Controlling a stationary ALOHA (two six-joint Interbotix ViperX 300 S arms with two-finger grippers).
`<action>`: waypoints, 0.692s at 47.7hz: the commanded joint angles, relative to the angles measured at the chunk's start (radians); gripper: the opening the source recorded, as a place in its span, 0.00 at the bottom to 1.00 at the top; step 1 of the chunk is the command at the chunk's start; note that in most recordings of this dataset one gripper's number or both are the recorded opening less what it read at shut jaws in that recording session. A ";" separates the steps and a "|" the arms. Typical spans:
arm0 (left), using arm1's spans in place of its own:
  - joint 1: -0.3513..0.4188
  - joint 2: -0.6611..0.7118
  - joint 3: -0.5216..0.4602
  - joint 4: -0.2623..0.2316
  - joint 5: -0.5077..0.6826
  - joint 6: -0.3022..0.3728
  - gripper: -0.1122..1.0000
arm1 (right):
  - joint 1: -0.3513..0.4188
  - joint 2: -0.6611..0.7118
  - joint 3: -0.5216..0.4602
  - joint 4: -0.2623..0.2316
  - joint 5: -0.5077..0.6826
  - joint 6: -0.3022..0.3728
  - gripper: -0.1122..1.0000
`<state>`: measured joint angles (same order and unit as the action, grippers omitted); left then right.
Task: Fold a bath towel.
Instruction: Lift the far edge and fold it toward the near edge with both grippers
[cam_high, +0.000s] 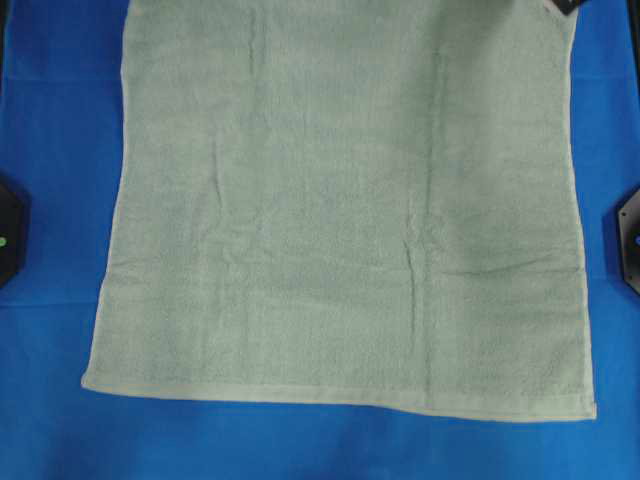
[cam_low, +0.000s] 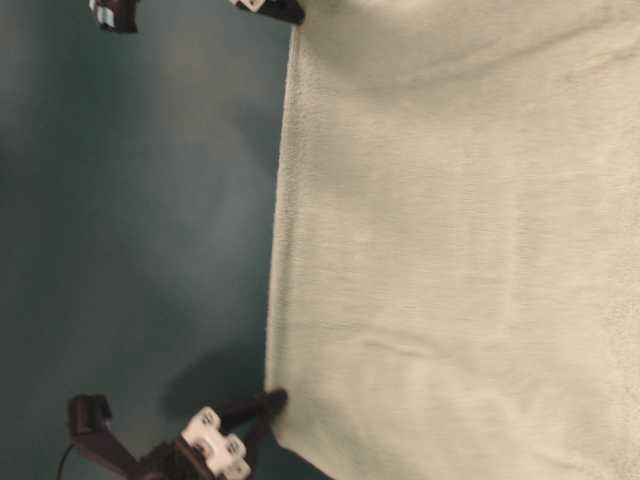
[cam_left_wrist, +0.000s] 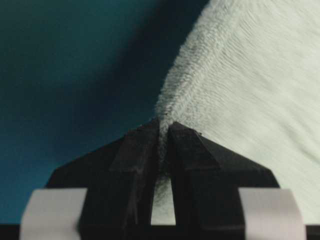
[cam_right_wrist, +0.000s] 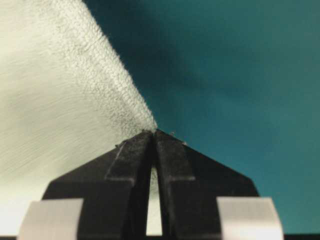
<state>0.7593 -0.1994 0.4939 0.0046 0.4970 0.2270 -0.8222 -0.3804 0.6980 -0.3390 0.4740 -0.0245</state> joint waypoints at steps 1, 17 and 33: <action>-0.055 -0.077 0.055 -0.008 0.049 -0.008 0.15 | 0.081 -0.087 0.034 0.043 0.077 0.005 0.12; -0.480 -0.302 0.318 -0.032 0.086 -0.189 0.15 | 0.658 -0.374 0.170 0.316 0.305 0.278 0.12; -0.994 -0.241 0.422 -0.032 -0.031 -0.643 0.15 | 1.173 -0.143 0.170 0.321 0.253 0.819 0.12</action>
<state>-0.1381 -0.4709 0.9143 -0.0276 0.5047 -0.3513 0.2669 -0.5921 0.8943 -0.0169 0.7394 0.7302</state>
